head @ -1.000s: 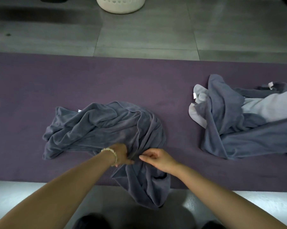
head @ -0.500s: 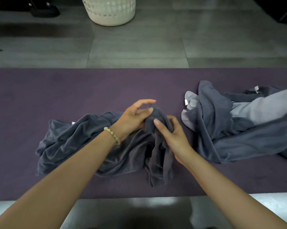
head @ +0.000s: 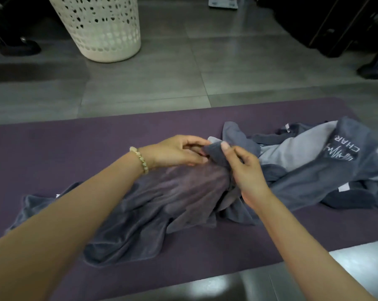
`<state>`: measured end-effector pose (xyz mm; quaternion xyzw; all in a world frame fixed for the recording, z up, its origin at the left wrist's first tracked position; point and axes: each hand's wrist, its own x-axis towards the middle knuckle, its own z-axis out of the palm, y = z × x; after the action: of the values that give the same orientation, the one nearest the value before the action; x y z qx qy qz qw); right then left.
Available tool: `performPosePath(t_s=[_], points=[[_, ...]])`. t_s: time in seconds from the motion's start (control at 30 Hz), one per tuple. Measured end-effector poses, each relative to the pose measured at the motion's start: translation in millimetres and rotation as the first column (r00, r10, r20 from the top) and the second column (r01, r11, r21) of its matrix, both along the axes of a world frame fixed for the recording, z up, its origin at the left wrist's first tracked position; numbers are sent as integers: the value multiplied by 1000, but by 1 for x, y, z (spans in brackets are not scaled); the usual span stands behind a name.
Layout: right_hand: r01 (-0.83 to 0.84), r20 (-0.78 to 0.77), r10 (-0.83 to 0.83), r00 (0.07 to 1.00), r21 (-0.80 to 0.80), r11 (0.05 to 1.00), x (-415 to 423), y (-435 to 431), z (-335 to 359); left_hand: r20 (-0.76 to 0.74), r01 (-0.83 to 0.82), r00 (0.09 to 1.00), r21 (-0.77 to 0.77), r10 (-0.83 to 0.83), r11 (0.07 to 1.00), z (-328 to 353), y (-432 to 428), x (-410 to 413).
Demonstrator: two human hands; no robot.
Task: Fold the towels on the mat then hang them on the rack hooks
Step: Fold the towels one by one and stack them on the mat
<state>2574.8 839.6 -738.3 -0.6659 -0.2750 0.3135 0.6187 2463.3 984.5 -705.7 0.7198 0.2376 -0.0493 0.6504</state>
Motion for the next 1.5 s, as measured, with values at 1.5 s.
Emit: performPosePath(t_s=[1.5], points=[[-2,-108,-64,992,-526,850,95,-177,-166,-70,88,996,759,-53,645,-174,-113,116]])
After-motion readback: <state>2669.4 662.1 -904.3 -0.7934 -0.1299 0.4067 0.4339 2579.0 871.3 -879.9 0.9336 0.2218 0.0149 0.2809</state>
